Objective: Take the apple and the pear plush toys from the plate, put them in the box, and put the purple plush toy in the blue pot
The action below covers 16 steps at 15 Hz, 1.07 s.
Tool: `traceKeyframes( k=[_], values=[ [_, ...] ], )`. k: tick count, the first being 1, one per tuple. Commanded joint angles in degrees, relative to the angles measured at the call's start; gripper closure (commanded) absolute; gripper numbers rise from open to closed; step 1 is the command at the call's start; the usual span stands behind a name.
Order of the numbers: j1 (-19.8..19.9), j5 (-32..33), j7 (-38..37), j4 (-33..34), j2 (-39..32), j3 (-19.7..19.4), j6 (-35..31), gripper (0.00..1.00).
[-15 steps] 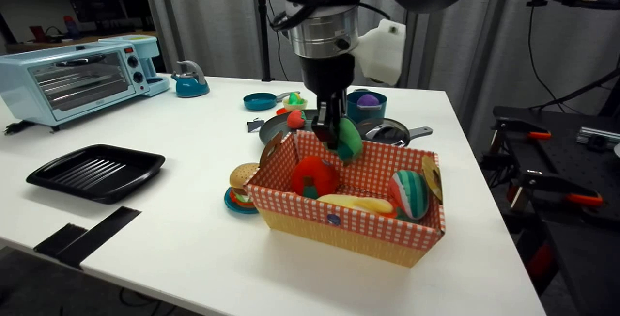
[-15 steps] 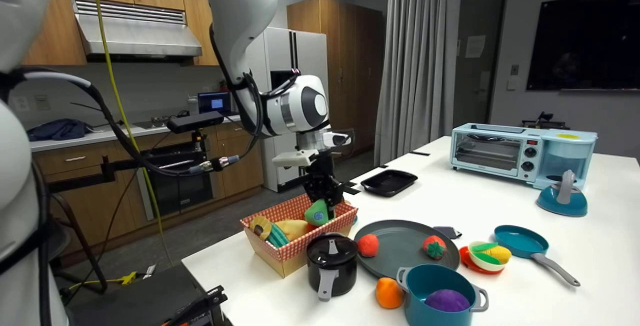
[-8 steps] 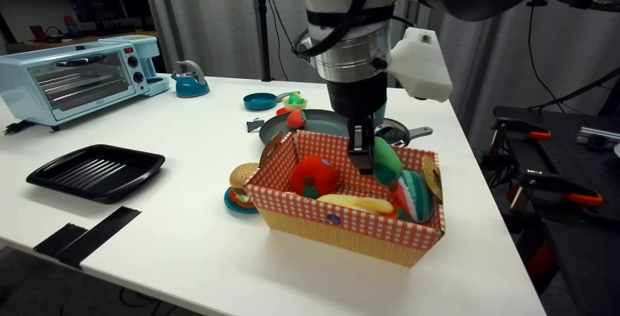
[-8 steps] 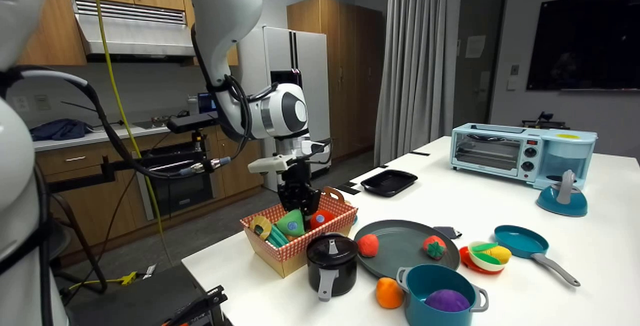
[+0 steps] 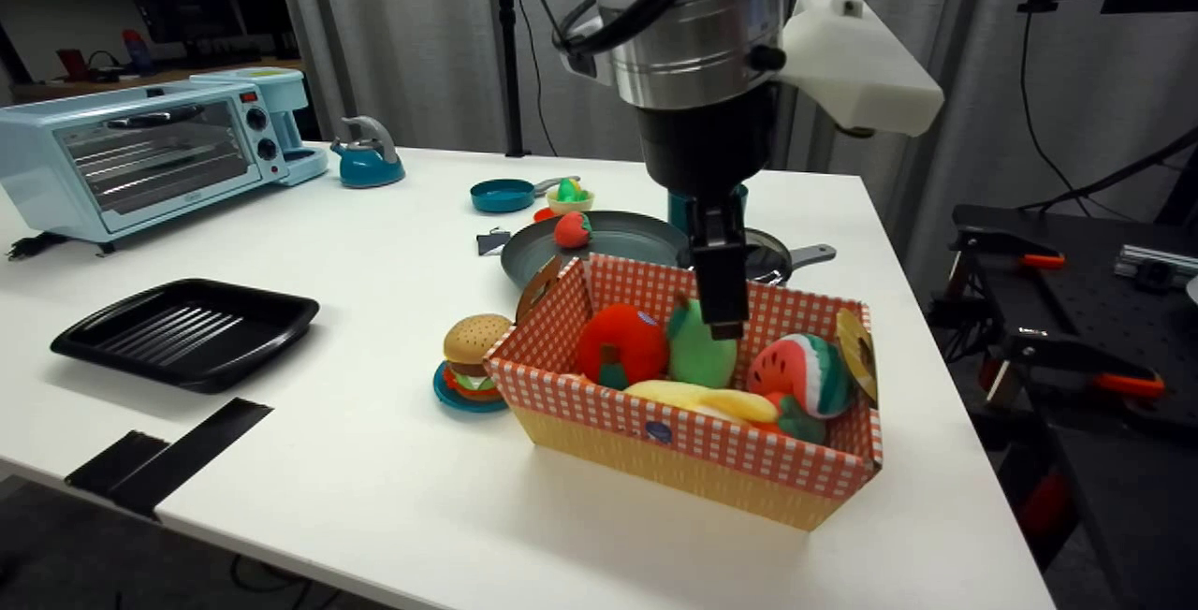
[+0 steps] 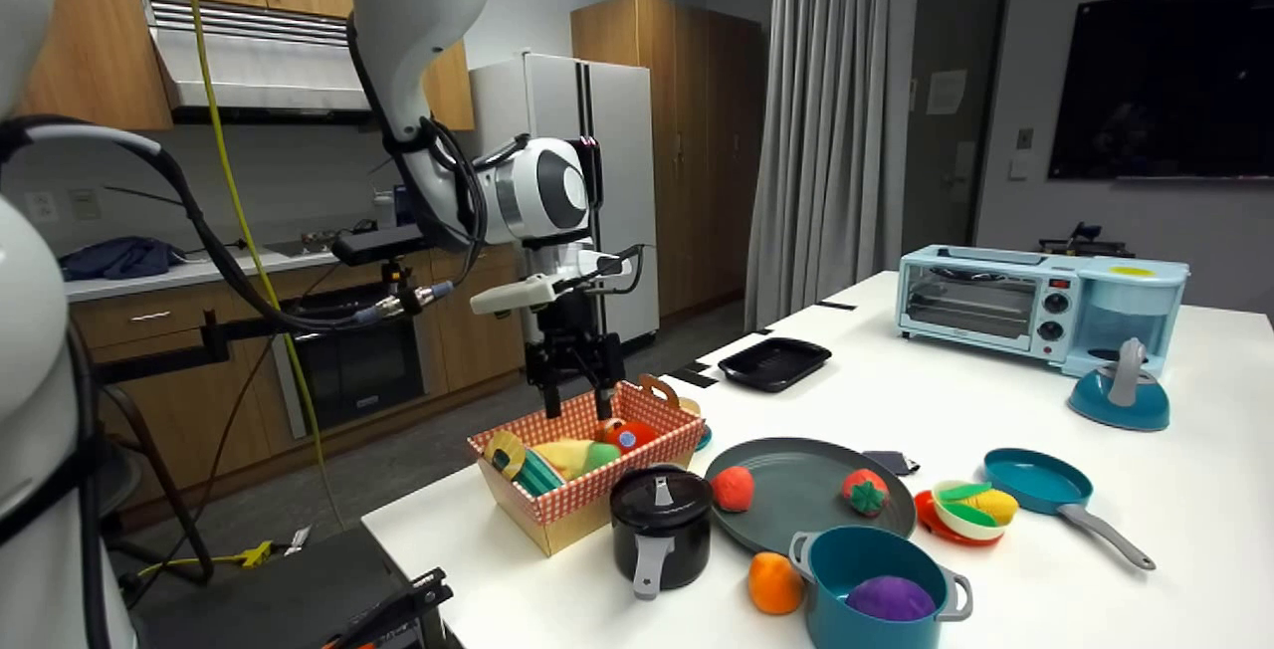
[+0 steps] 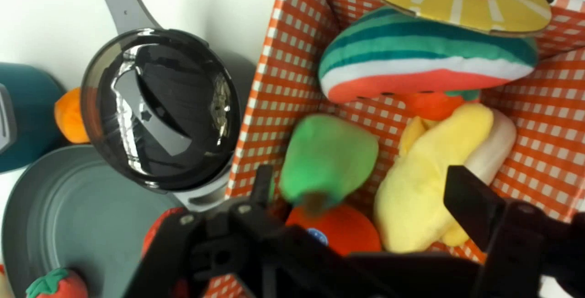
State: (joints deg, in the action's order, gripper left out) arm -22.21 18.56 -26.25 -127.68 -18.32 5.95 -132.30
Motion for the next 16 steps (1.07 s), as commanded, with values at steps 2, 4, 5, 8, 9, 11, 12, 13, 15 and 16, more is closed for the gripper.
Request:
traceKeyframes(
  k=[2, 4, 5, 8, 9, 11, 12, 13, 15, 16],
  values=[
    [2.4, -0.6, 3.5, -0.3, 5.4, 0.7, 2.8, 0.0],
    [4.0, -1.6, 5.1, -0.7, 7.9, 0.6, 2.9, 0.0],
    [4.8, -2.1, 6.0, -0.8, 9.1, 0.7, 2.8, 0.0],
    [7.6, -3.1, 7.7, -1.7, 13.3, 0.0, 1.9, 0.0],
    [8.5, -3.3, 7.6, -1.9, 14.4, -0.2, 1.3, 0.0],
    [10.6, -4.5, 7.2, -2.1, 16.6, -0.8, 0.0, 0.0],
    [11.5, -4.9, 7.1, -2.1, 17.6, -1.0, -0.2, 0.0],
    [12.3, -5.3, 7.2, -2.2, 18.5, -1.2, -0.3, 0.0],
    [13.9, -6.2, 7.2, -2.7, 20.3, -1.5, -0.4, 0.0],
    [14.5, -6.6, 6.9, -3.0, 21.1, -1.7, -0.6, 0.0]
  ],
)
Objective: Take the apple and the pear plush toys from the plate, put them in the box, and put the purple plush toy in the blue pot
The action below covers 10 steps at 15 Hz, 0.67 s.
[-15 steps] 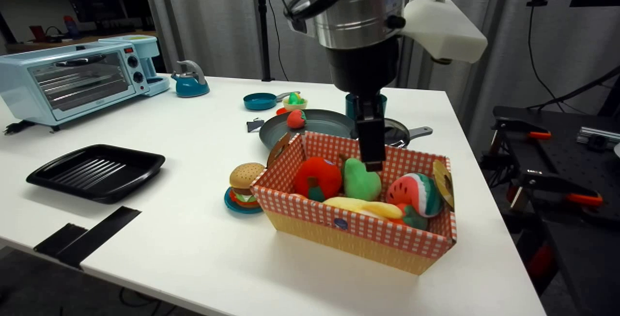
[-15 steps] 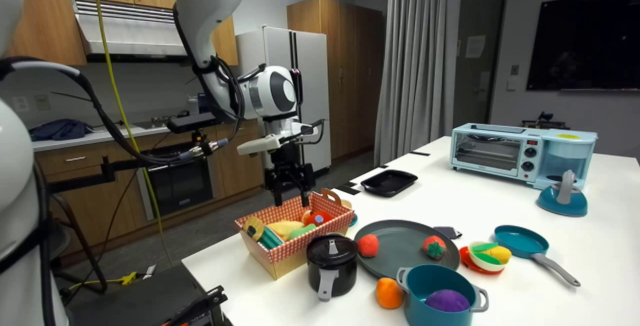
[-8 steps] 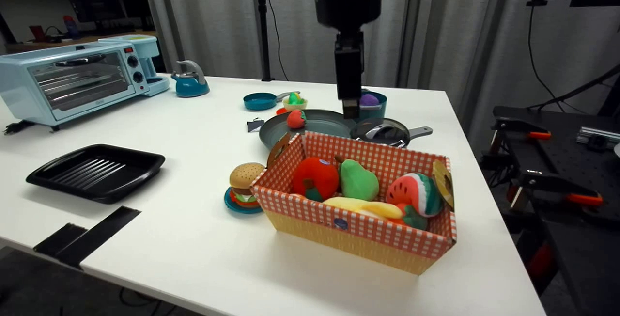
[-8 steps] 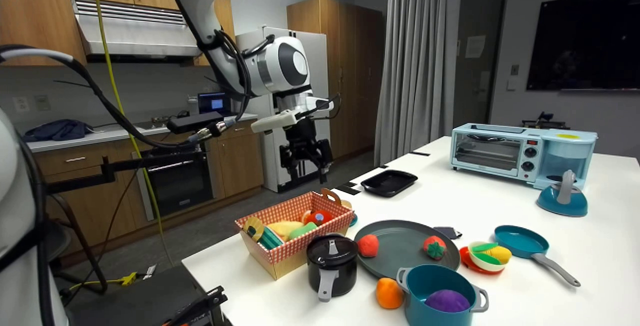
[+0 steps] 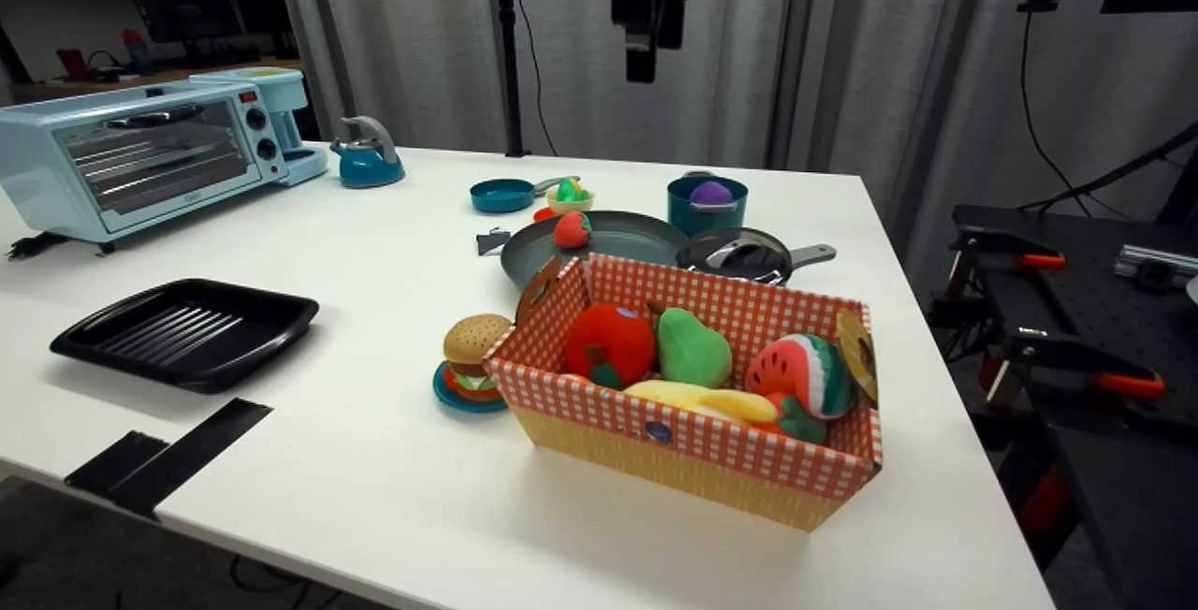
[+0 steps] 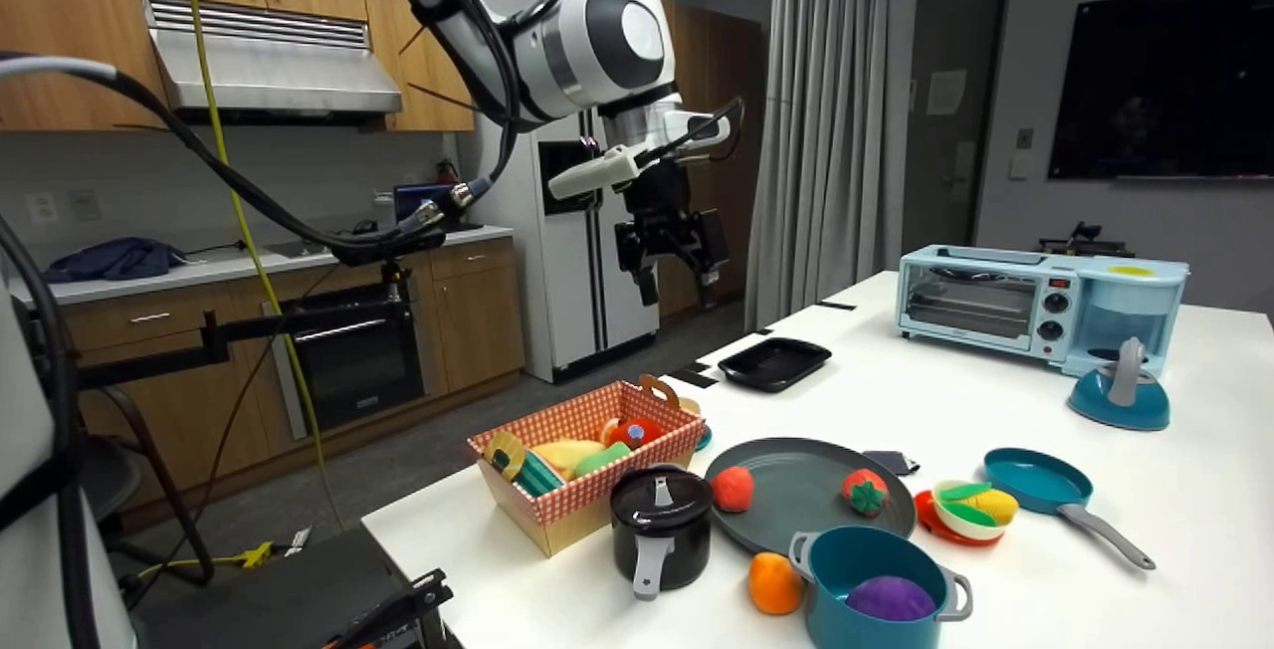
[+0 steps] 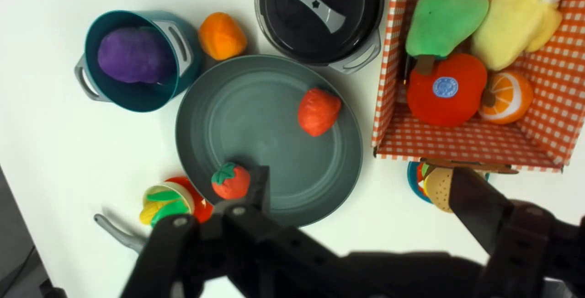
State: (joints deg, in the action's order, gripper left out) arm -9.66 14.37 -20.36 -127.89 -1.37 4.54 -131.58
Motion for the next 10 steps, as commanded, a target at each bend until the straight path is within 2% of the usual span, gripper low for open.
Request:
traceKeyframes(
  k=[1, 5, 8, 9, 10],
  values=[
    [2.6, -2.8, 0.9, -3.0, 4.8, -0.4, -1.4, 0.0],
    [4.3, -3.6, 0.8, -4.3, 6.9, -0.8, -1.6, 0.0],
    [4.6, -7.8, 5.3, -5.6, 8.4, -0.8, -0.6, 0.0],
    [4.7, -4.3, 1.8, -2.7, 5.1, -0.2, 0.0, 0.0],
    [4.7, -5.4, 2.8, -3.1, 5.5, -0.2, 0.0, 0.0]
  ],
)
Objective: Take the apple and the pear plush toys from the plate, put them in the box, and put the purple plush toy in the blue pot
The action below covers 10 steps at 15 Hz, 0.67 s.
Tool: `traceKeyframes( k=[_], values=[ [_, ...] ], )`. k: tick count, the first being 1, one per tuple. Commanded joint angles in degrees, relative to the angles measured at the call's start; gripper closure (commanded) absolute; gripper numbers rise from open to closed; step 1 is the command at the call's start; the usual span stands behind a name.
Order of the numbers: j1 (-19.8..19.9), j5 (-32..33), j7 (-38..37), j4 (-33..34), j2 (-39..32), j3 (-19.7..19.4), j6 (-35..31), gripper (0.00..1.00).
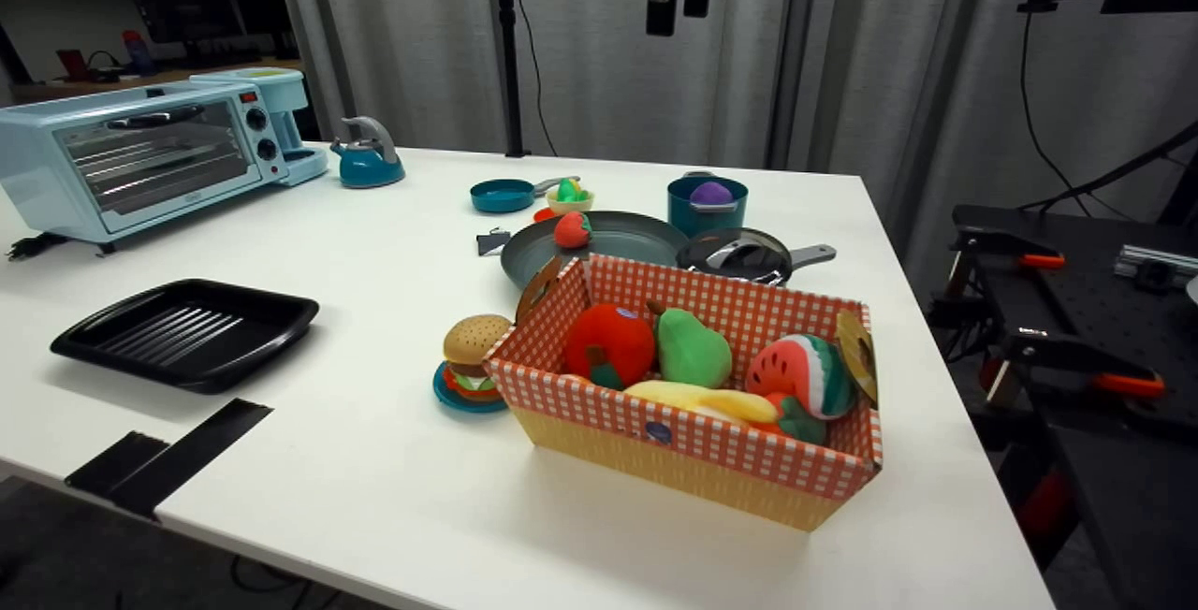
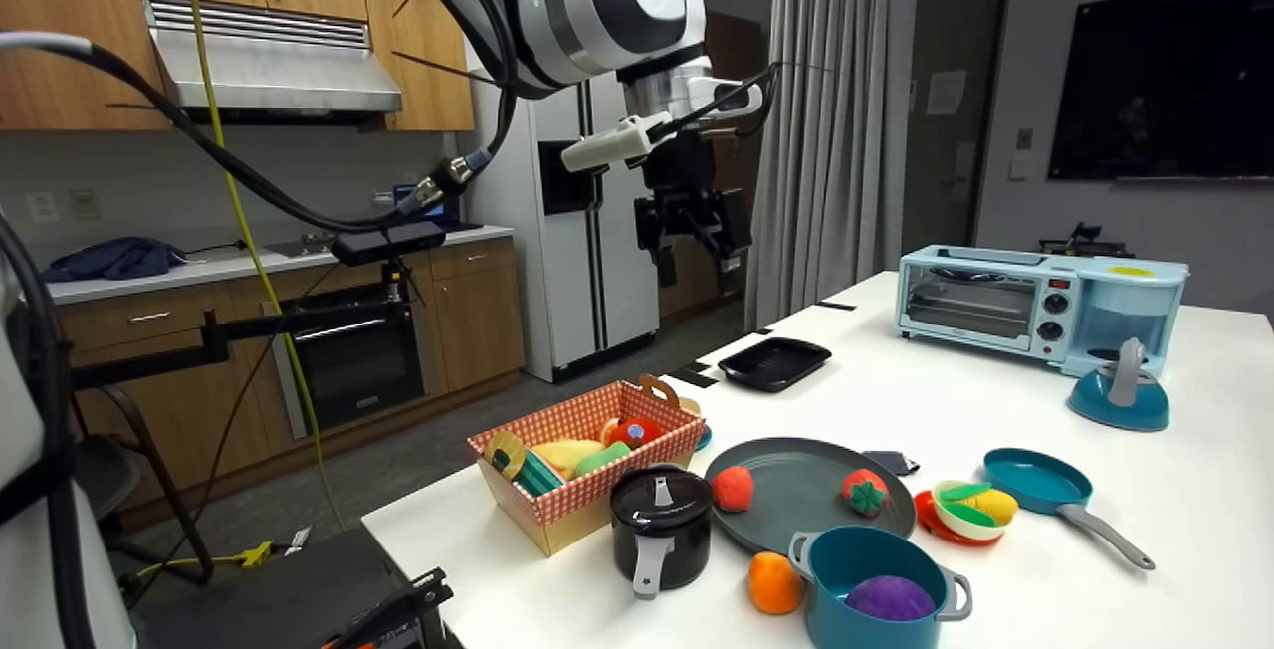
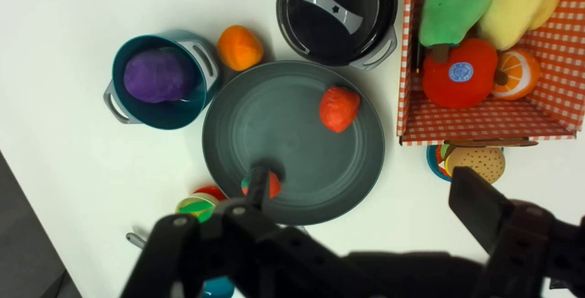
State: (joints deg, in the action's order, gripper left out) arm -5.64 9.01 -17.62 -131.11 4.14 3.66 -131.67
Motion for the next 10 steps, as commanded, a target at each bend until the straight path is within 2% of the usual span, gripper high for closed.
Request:
traceKeyframes(
  k=[1, 10],
  values=[
    [0.7, -0.6, 0.6, -0.2, 0.3, 0.7, 0.2, 0.0],
    [0.7, -0.7, 0.8, -0.8, 1.0, 0.7, 0.2, 0.0]
  ],
)
